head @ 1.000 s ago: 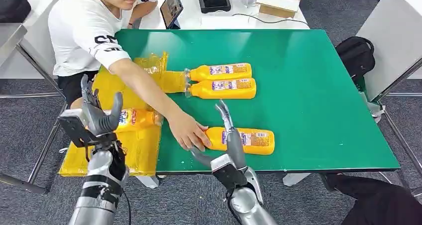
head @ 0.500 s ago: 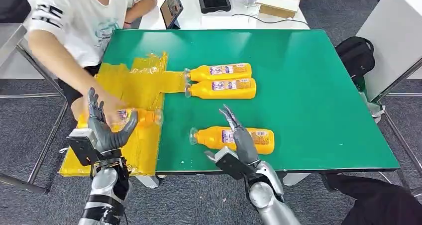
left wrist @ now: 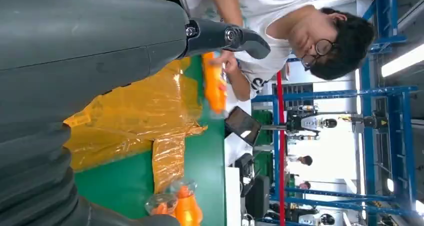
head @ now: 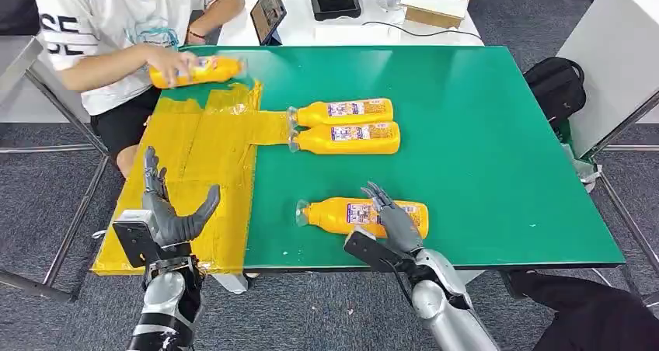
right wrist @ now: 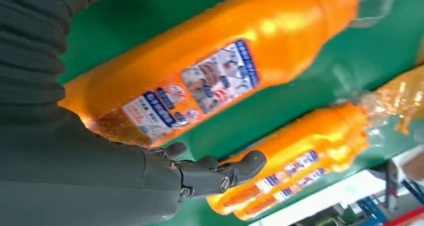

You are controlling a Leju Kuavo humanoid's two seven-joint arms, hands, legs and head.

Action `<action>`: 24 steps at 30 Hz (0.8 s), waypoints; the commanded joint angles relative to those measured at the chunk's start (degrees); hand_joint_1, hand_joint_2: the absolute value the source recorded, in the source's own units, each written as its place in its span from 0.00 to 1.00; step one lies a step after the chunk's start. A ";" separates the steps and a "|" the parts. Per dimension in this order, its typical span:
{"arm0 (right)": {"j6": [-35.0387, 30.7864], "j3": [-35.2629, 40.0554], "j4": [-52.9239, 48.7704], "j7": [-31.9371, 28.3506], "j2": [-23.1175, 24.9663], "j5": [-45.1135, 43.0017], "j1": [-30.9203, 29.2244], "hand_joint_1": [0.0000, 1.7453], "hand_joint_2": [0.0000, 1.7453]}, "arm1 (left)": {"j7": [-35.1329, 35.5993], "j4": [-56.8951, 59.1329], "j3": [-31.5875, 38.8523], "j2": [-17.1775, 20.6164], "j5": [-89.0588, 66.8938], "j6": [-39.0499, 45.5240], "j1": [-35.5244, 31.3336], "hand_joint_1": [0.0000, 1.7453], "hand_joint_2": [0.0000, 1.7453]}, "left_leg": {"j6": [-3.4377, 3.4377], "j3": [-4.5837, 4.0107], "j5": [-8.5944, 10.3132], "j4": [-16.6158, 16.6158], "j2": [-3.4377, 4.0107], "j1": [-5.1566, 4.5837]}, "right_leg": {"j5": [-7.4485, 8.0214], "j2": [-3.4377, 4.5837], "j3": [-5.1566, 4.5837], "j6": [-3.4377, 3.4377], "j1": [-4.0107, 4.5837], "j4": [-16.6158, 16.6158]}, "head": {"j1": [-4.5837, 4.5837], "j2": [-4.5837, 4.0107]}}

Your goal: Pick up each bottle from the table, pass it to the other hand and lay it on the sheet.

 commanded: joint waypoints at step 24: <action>0.65 3.98 12.98 8.45 -2.80 10.44 -7.33 0.00 1.00 | 0.69 6.35 2.54 0.07 0.23 -1.42 -1.47 0.00 1.00 | 0.05 0.18 -0.03 -0.06 0.02 -0.01 | -0.02 -0.03 0.17 -0.08 0.01 -0.06 | 0.00 0.00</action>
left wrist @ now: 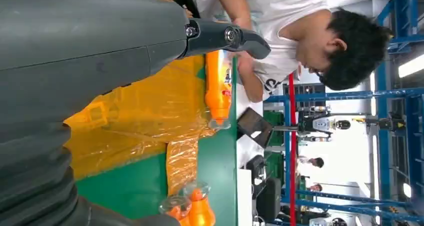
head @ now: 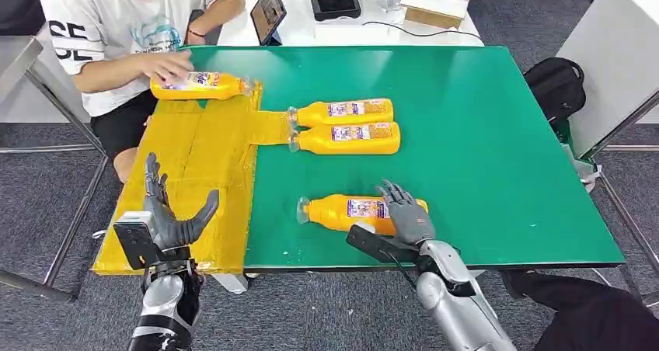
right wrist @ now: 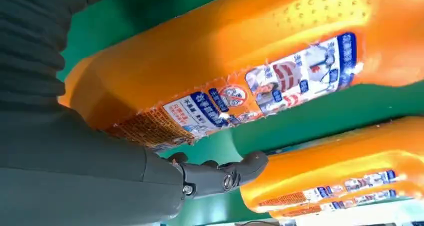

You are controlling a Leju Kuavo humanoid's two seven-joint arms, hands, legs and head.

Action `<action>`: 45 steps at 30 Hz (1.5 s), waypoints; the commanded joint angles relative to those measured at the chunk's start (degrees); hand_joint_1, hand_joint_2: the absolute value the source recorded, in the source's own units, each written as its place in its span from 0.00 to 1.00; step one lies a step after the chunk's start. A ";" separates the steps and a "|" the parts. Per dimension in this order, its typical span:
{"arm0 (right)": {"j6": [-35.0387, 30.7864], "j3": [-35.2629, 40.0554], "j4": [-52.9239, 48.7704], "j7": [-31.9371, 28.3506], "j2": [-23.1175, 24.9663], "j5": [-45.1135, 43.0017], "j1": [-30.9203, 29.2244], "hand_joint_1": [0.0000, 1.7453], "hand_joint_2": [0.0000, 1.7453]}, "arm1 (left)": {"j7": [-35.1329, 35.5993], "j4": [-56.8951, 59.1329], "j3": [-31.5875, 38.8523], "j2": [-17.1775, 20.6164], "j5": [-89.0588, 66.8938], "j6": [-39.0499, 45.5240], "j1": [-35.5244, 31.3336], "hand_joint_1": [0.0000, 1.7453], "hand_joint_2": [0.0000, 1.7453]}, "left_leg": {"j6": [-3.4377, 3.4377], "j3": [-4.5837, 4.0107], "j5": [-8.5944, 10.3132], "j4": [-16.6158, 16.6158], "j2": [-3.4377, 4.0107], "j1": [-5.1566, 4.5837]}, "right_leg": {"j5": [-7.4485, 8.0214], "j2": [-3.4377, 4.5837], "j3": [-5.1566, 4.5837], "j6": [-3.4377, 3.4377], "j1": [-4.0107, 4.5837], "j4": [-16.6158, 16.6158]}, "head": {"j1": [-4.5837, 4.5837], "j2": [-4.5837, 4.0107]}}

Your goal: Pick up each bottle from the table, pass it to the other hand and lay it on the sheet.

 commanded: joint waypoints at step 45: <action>14.12 11.40 31.26 -4.30 -1.87 -11.34 -17.07 1.00 1.00 | 1.23 14.67 -2.89 0.18 3.35 -3.27 -6.97 0.00 1.00 | 0.11 0.95 0.05 -0.16 0.12 0.06 | 0.18 -0.03 0.82 -0.30 0.13 -0.26 | -0.02 0.00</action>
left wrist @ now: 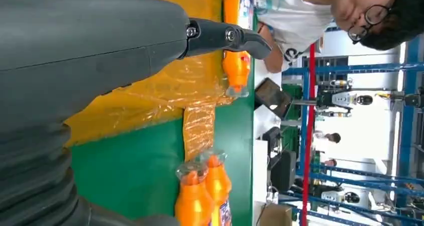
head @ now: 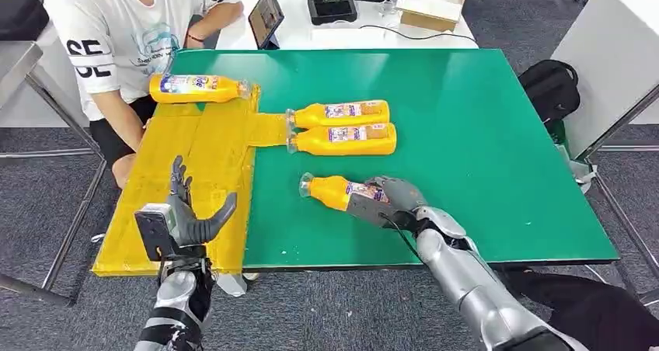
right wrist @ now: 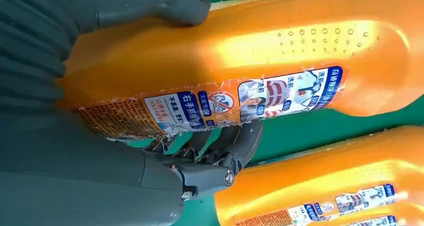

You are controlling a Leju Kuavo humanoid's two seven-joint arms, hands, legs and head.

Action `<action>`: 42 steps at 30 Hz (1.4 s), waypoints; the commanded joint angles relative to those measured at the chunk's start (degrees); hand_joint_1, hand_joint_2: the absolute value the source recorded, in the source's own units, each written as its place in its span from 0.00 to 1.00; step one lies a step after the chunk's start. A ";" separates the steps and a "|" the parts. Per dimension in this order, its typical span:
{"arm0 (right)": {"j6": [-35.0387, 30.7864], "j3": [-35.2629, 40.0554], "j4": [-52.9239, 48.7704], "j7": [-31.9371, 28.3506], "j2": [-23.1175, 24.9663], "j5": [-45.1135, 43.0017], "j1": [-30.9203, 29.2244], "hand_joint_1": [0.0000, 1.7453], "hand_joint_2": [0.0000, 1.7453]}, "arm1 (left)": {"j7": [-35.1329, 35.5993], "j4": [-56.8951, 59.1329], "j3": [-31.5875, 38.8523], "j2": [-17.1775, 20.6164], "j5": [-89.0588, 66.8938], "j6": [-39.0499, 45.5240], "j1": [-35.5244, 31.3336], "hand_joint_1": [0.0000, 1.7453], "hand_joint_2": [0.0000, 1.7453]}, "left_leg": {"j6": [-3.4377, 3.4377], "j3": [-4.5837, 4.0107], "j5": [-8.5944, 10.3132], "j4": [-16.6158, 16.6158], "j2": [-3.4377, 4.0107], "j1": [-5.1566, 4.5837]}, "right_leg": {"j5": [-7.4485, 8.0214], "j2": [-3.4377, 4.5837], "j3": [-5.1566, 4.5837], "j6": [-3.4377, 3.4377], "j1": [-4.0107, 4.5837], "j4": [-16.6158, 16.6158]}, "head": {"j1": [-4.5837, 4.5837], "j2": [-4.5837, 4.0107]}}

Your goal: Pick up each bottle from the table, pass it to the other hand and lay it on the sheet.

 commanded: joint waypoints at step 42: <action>-34.15 -15.47 -40.87 -31.36 10.13 -16.87 21.49 1.00 1.00 | 5.90 -8.03 -10.70 0.45 12.17 -12.44 1.88 0.00 1.00 | 0.13 -0.43 -0.16 0.05 -0.15 0.00 | -0.17 -0.15 -0.22 -0.16 0.05 -0.01 | -0.02 0.00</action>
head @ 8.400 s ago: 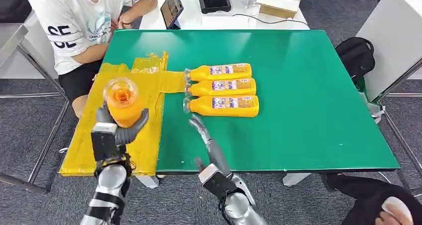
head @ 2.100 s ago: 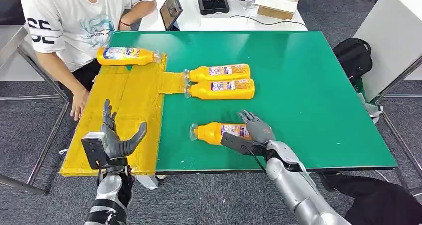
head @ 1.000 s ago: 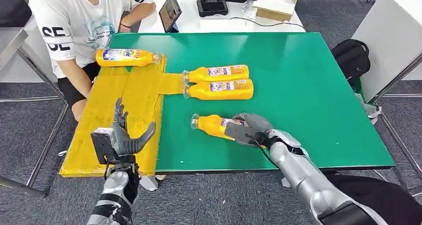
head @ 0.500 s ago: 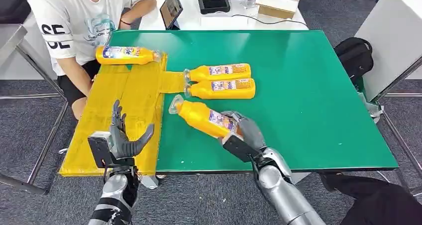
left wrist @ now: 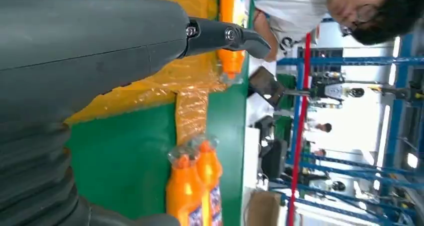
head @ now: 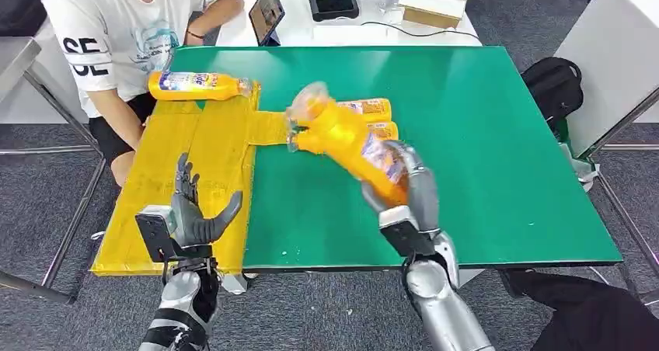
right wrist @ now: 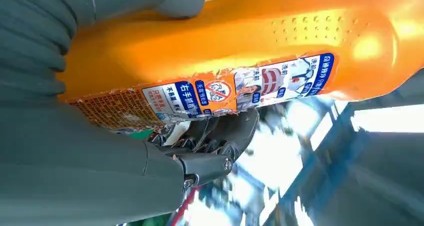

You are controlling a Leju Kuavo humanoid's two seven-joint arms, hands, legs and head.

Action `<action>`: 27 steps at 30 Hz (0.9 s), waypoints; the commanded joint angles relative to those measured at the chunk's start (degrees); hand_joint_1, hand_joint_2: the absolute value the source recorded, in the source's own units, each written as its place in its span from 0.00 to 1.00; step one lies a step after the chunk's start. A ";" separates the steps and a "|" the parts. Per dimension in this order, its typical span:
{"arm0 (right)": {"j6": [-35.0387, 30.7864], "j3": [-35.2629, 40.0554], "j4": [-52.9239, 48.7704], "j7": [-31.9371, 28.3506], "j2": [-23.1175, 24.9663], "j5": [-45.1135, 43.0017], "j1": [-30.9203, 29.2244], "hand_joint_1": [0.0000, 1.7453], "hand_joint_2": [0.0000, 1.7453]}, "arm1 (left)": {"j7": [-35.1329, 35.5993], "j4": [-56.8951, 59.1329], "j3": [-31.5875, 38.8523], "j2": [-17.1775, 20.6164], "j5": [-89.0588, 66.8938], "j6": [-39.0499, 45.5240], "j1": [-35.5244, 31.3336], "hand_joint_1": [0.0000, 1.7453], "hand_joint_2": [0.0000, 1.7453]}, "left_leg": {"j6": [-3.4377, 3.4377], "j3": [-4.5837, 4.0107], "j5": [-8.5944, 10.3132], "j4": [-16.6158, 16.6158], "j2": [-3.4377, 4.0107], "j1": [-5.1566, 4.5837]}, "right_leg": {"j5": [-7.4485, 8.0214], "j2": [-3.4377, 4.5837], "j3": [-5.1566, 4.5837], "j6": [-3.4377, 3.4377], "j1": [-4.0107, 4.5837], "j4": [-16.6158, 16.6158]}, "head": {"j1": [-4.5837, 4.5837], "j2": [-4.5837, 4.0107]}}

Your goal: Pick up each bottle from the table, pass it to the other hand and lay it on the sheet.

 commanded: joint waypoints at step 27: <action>3.11 9.74 18.13 -9.66 8.25 4.51 -2.56 1.00 1.00 | 12.77 -5.27 -20.81 2.58 17.95 -28.05 -0.52 0.00 1.00 | 0.06 0.35 -0.14 -0.11 0.31 0.02 | -0.03 0.23 0.29 -0.22 0.07 -0.11 | 0.00 0.00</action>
